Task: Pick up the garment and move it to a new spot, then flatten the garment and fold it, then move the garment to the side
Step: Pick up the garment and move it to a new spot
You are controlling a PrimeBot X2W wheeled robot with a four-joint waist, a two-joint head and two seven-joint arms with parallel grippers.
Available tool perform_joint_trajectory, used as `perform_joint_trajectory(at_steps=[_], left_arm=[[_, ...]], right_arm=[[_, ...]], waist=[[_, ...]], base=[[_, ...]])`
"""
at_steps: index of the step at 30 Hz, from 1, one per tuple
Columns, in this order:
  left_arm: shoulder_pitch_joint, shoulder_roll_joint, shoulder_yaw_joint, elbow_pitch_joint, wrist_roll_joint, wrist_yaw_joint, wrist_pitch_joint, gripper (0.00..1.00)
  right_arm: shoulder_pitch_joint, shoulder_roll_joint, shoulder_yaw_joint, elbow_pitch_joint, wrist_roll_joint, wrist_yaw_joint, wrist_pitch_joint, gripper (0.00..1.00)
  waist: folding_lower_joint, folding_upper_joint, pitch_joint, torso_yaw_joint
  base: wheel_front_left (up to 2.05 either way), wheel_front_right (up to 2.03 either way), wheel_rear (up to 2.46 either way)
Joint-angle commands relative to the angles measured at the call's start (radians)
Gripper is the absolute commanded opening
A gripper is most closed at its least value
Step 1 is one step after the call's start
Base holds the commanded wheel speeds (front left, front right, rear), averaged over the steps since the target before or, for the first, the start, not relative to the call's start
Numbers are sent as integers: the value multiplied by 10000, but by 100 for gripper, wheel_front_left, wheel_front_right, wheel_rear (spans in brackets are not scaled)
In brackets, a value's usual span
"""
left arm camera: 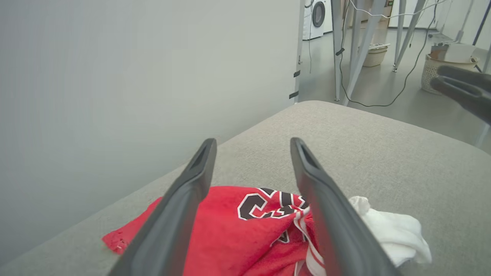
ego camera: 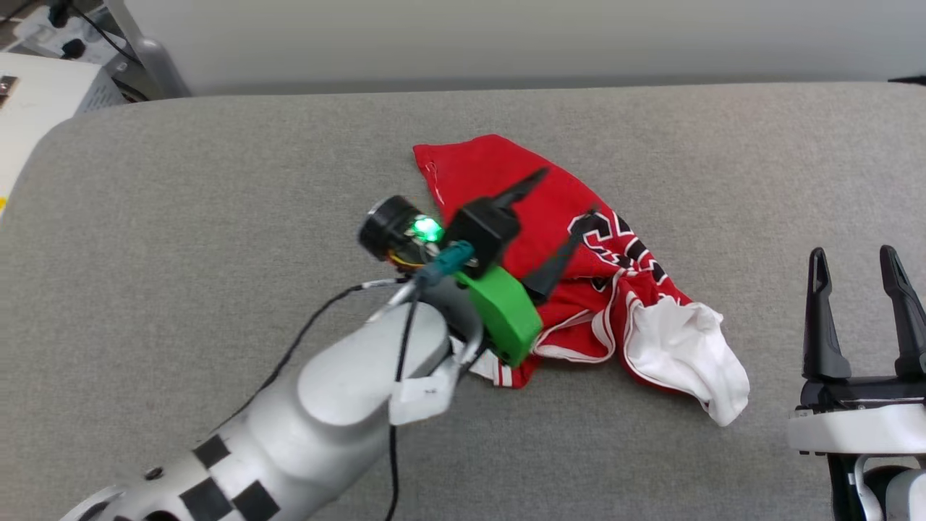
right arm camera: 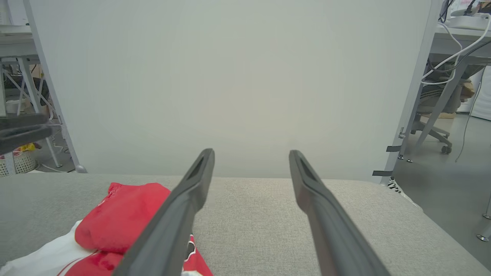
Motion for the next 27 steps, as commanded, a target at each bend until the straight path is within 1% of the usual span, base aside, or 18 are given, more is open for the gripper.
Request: perform_joint_trajectory(at_steps=[1,3,6,10,12,15,18,20,22,27], left_arm=[[342,329,283,-128,12,322,-109,100],[677,734,778,-417,132,778,-168,100],[1430,1260,1747,-1204,510,1416,-188,100],[2794,1760,3118,-2089,1065,2094,-191,100],[3512,1898,3774,-2390,1312,2311,-192,100],[4555,1944,4760,-2735,1720,2532,-193,100],[5431,1799,5588,-2955,2054,2515,-193,100],[5994,1633,6115,-3084,2270,2375,-193,100],[6516,1424,6644,-3226,2494,2174,-194,100],[7610,851,7612,-3336,3126,1407,-194,100]], right_arm=[[159,-9,-4,21,3,-7,-47,100],[249,-9,15,37,-3,-7,-47,100],[376,-9,76,51,34,-7,-48,100],[525,-9,180,105,89,-7,-48,100],[605,-9,217,140,139,-7,-48,100],[709,-9,288,212,182,-7,-48,100],[813,-9,366,316,214,-7,-48,100],[885,-9,435,392,230,-7,-48,100],[952,-9,491,453,237,-7,-48,100],[1159,-9,673,631,260,-7,-48,100]], waist=[[0,0,-418,359],[0,0,-532,410],[0,0,-672,486],[0,0,-843,566],[0,0,-934,613],[0,0,-1054,685],[0,0,-1177,743],[0,0,-1273,765],[0,0,-1355,776],[0,0,-1523,793]], base=[[0,0,0],[0,0,0],[0,0,0],[0,0,0],[0,0,0],[0,0,0],[0,0,0],[0,0,0],[0,0,0],[0,0,0]])
